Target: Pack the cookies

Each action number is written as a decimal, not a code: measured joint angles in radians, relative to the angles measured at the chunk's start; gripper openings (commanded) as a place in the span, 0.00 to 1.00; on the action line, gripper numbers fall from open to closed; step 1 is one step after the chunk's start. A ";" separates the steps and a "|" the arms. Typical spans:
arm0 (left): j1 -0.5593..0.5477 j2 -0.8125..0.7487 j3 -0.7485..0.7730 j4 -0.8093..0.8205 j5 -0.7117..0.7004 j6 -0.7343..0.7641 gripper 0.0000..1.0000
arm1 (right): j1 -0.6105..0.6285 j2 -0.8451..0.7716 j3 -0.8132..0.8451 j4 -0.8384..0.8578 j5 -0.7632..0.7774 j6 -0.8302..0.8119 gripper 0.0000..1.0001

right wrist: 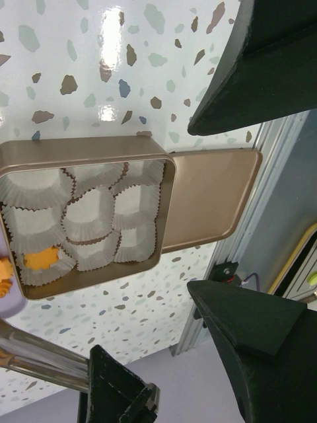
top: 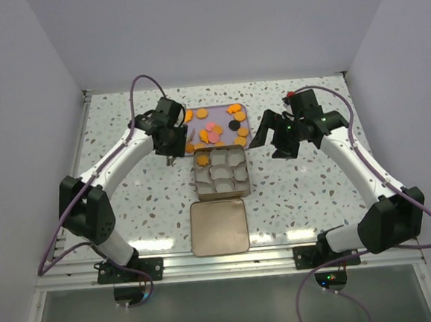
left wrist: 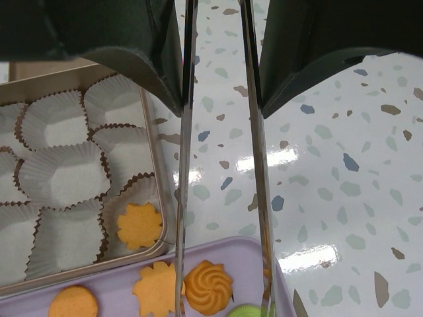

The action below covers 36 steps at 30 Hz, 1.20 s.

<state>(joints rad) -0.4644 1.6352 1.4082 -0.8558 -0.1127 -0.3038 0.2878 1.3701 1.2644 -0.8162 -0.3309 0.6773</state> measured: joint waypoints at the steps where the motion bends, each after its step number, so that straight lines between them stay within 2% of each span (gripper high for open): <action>1: 0.002 0.006 0.004 -0.001 0.000 -0.002 0.50 | 0.000 0.004 0.000 0.000 0.000 -0.002 0.94; 27: 0.020 0.090 0.039 -0.039 -0.022 -0.042 0.49 | 0.000 0.034 0.001 -0.007 -0.011 -0.018 0.93; 30: 0.020 0.095 0.039 -0.039 -0.020 -0.045 0.48 | 0.000 0.034 0.001 -0.007 -0.011 -0.021 0.93; 36: 0.020 0.101 0.039 -0.039 -0.017 -0.046 0.38 | 0.000 0.037 0.001 -0.008 -0.012 -0.023 0.93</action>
<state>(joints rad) -0.4442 1.7363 1.4471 -0.8948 -0.1295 -0.3496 0.2878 1.4075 1.2652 -0.8238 -0.3431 0.6544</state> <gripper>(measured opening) 0.417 0.938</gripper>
